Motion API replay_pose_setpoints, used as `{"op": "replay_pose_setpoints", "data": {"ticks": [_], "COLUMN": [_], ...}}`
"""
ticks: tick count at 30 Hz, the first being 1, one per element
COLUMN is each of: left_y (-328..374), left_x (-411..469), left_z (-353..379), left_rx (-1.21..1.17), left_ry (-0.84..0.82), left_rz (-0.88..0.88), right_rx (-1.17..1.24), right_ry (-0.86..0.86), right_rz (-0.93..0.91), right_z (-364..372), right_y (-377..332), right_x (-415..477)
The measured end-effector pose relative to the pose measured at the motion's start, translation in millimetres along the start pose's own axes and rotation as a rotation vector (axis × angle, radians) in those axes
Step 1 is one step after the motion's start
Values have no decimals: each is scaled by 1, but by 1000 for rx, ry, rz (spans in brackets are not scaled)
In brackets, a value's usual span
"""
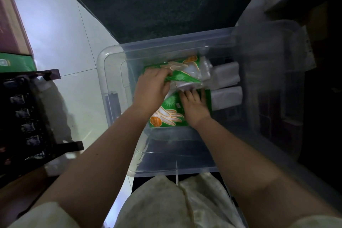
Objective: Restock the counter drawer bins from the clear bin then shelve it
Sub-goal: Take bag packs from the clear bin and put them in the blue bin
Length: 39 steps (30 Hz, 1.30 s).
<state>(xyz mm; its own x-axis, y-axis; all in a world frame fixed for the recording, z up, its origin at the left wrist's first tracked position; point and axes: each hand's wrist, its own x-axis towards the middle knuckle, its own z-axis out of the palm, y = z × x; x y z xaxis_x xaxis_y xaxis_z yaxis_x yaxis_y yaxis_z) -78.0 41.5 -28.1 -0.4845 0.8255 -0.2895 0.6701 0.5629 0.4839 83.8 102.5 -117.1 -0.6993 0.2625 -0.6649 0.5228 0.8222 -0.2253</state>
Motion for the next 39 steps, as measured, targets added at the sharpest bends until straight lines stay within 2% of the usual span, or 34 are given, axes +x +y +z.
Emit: {"op": "replay_pose_setpoints", "data": {"ticks": [4, 9, 13, 17, 20, 25, 29, 39], "left_y": [-3, 4, 15, 33, 48, 71, 104, 238], "left_x": [-2, -9, -19, -34, -46, -62, -70, -118], "left_z": [0, -8, -26, -55, -82, -132, -170, -208], "left_rx": [-22, -13, 18, 32, 95, 109, 75, -15], "left_ry": [6, -18, -35, -34, -40, -3, 23, 25], "left_rz": [-23, -2, 68, 180, 277, 423, 570, 1020], "right_rx": [-7, 113, 111, 105, 117, 120, 141, 90], "right_ry": [39, 51, 50, 152, 250, 590, 765, 1162], "right_rz": [-32, -80, -135, -164, -100, 27, 178, 535], "right_z": [6, -12, -31, -62, -91, -131, -149, -154], "right_y": [-3, -9, -18, -20, -23, -44, -70, -89], "right_x": [-10, -14, -45, -95, -139, -206, -251, -372]}}
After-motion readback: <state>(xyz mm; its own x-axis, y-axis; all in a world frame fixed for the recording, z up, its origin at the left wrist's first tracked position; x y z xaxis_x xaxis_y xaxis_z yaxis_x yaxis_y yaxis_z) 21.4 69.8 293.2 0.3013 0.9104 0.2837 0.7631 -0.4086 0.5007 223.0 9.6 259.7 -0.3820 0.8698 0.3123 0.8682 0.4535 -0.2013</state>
